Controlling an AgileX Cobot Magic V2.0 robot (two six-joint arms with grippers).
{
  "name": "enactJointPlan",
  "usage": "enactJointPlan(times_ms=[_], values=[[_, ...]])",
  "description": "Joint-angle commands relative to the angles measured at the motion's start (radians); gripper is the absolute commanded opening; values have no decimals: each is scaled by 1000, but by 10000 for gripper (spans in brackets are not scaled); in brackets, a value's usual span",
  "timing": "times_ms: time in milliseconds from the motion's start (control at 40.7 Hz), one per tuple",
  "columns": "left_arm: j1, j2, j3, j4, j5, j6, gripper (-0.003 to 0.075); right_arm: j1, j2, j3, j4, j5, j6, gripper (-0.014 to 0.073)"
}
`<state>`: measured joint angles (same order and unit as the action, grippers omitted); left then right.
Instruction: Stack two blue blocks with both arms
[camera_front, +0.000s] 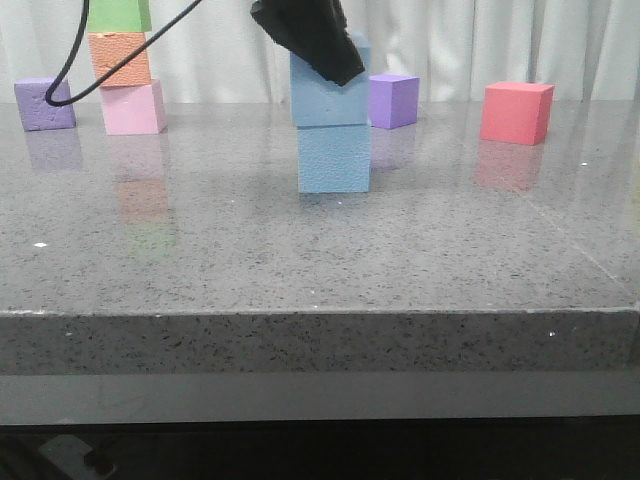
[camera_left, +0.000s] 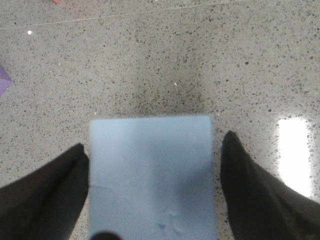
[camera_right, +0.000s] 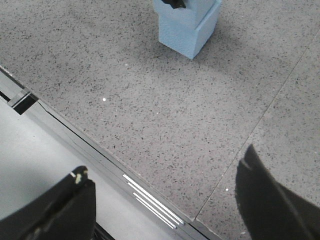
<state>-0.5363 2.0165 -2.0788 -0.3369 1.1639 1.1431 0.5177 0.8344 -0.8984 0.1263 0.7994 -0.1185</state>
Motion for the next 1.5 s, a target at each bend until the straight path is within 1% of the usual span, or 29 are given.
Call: enactJointPlan(times_ms=[0,270,491,688,835,885,934,983,1081,1155,1278,1474], values=[[-5,-59,-33,-28,-48,-1,559,0,-7,-25,7,-51,-10,584],[-5,-59,-33,-35,-57,-1,557,0,-7,-25,7,-51,-10,584],[-5,-110,-33,-63,-53,-100,556,0,-7,-25,7,-51,-10,584],[-3,-216,-33,-63,-49,-285,553,0,-7,-25,7,-51,-10,584],[-3,-319,-33,-61,35,-471,552,0,-7,-25,7,-51,-10,584],[-3,-354,-33,-52,60,-563,550,0,-7,-25,7,-51,-10,584],[-3,-390,-33,-26,104,-663,531,0,-7,-25,7,-51,-10,584],[-5,-431,-24,24,110,-755,505,0,-7,-25,7,-51,-10,584],[-17,-506,7,113,110,-851,473,0,-7,-25,7,-50,-10,584],[-18,-574,66,132,110,-912,473,0,-7,-25,7,-50,-10,584],[-18,-691,217,146,91,-957,473,0,-7,-25,7,-50,-10,584],[-18,-935,568,284,-36,-1071,473,0,-7,-25,7,-50,-10,584]])
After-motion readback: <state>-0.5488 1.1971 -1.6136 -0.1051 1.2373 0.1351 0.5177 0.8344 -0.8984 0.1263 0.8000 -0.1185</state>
